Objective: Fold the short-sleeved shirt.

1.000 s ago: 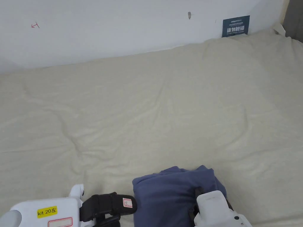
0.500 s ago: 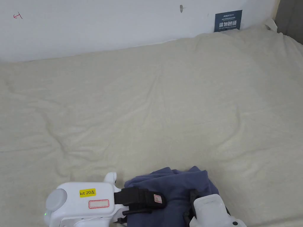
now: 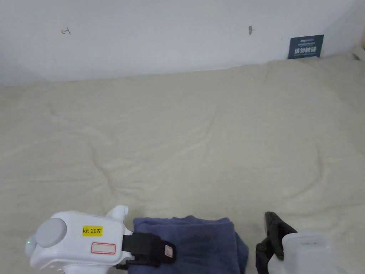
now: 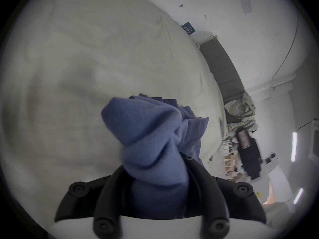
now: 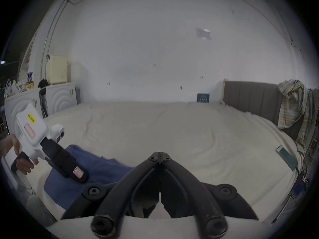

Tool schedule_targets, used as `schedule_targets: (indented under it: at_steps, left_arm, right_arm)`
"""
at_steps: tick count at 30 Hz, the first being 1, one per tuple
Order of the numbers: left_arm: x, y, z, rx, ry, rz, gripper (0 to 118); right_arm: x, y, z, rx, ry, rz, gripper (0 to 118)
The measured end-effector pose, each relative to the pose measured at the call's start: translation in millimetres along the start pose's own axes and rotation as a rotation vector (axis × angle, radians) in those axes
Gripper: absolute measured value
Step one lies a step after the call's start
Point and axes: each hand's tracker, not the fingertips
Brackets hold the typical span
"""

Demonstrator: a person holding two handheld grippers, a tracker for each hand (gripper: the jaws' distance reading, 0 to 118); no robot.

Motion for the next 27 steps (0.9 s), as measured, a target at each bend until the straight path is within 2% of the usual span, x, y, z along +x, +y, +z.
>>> schedule_targets:
  at_steps: [9,17,24,27]
  left_arm:
    - [-85,28,127,0.046,0.296,0.012,32]
    - [-178,67,234,0.052,0.685,0.071,32]
    - [-227,85,283,0.012,0.949,0.042,32]
    - [-242,82,294,0.033,1.014,0.062,32]
  right_arm:
    - [-54,25,-7,0.056,0.049,0.017,0]
    - [-87,37,-8,0.12,0.021,0.014,0]
    - [-113,44,-36,0.144,0.03,0.011,0]
    - [-122,41,-45,0.128,0.034,0.031,0]
